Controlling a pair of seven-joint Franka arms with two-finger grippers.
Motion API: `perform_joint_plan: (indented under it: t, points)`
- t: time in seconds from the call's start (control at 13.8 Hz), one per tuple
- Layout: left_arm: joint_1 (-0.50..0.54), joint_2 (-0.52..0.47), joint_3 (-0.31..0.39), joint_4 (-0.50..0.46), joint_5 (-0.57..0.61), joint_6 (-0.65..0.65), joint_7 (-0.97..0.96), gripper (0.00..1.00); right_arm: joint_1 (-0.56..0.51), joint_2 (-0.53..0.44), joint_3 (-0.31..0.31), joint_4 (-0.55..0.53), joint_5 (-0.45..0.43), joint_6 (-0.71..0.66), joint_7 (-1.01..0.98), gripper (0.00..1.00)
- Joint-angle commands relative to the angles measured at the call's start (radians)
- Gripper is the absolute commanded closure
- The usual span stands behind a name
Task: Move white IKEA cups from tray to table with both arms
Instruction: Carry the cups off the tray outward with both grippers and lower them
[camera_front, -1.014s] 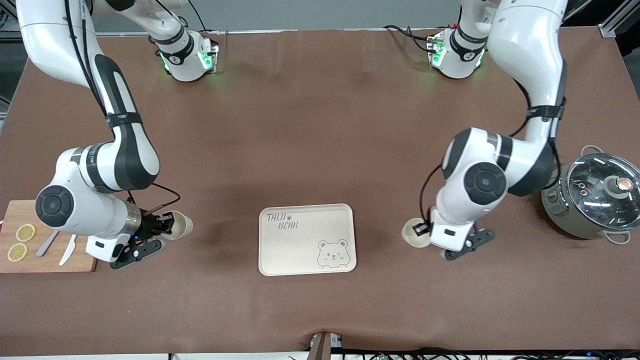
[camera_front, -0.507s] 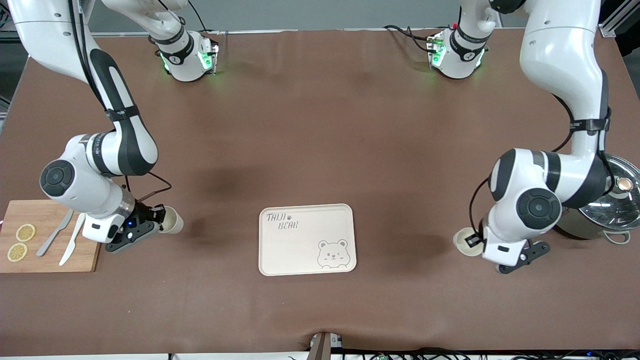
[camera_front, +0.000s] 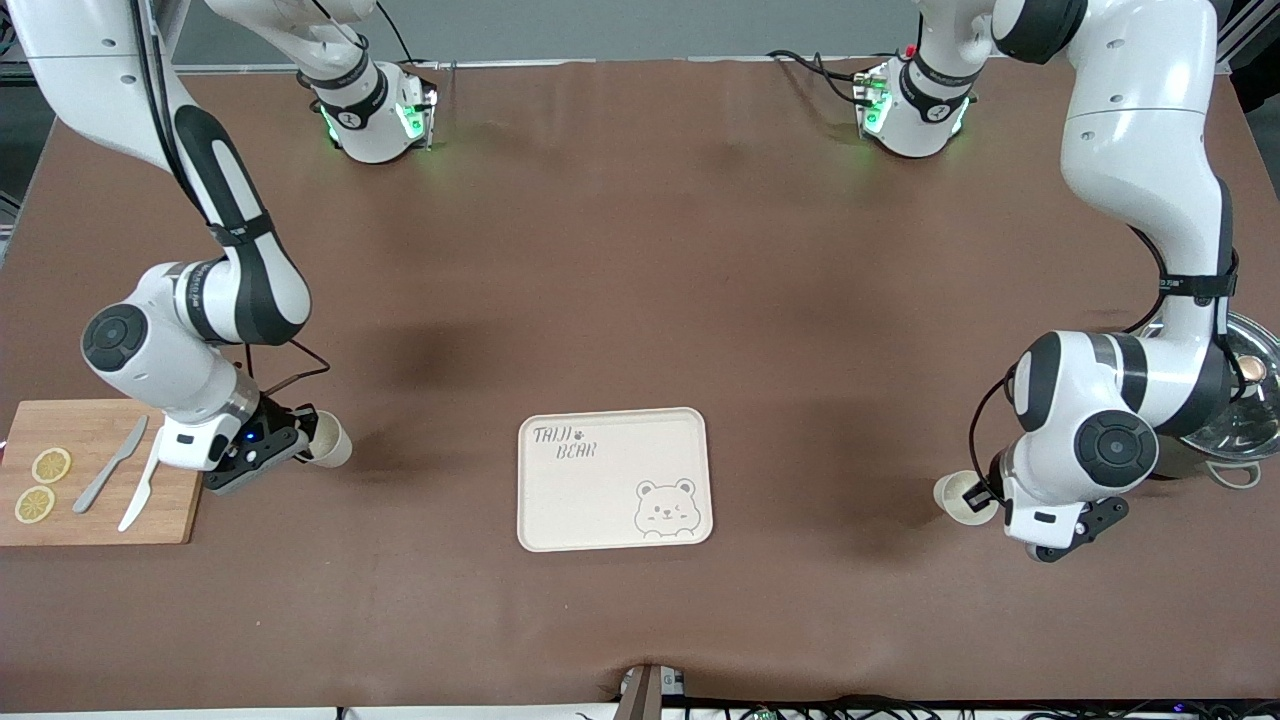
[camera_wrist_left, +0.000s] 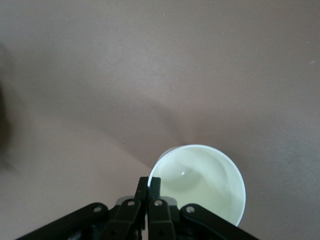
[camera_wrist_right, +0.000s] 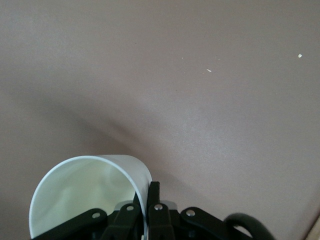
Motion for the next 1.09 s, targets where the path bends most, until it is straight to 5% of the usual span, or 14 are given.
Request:
perform_joint_plan:
  t: [0.0,0.51,0.65,0.72,0.87,0.94,1.01]
  points:
    - [0.012,0.012,-0.007,0.007,-0.051,0.028,-0.002,1.00,-0.011,-0.010,0.015,-0.037,0.010,0.049,-0.028,1.00]
    - [0.017,0.046,-0.007,0.005,-0.050,0.036,0.001,0.96,0.014,0.053,0.018,-0.031,0.010,0.106,-0.029,1.00]
    - [0.029,0.048,-0.007,0.005,-0.045,0.036,0.001,0.68,0.021,0.062,0.018,-0.029,0.010,0.121,-0.029,1.00]
    - [0.029,0.046,-0.007,0.005,-0.045,0.036,0.001,0.45,0.021,0.066,0.018,-0.028,0.010,0.121,-0.029,1.00]
    - [0.029,0.039,-0.007,0.007,-0.045,0.036,0.001,0.27,0.024,0.070,0.018,-0.023,0.010,0.121,-0.029,1.00]
    - [0.029,0.032,-0.007,0.007,-0.045,0.036,-0.001,0.21,0.026,0.070,0.018,-0.018,0.010,0.118,-0.028,0.92]
    - [0.031,0.028,-0.007,0.009,-0.045,0.036,-0.001,0.13,0.029,0.070,0.018,-0.015,0.010,0.117,-0.026,0.66]
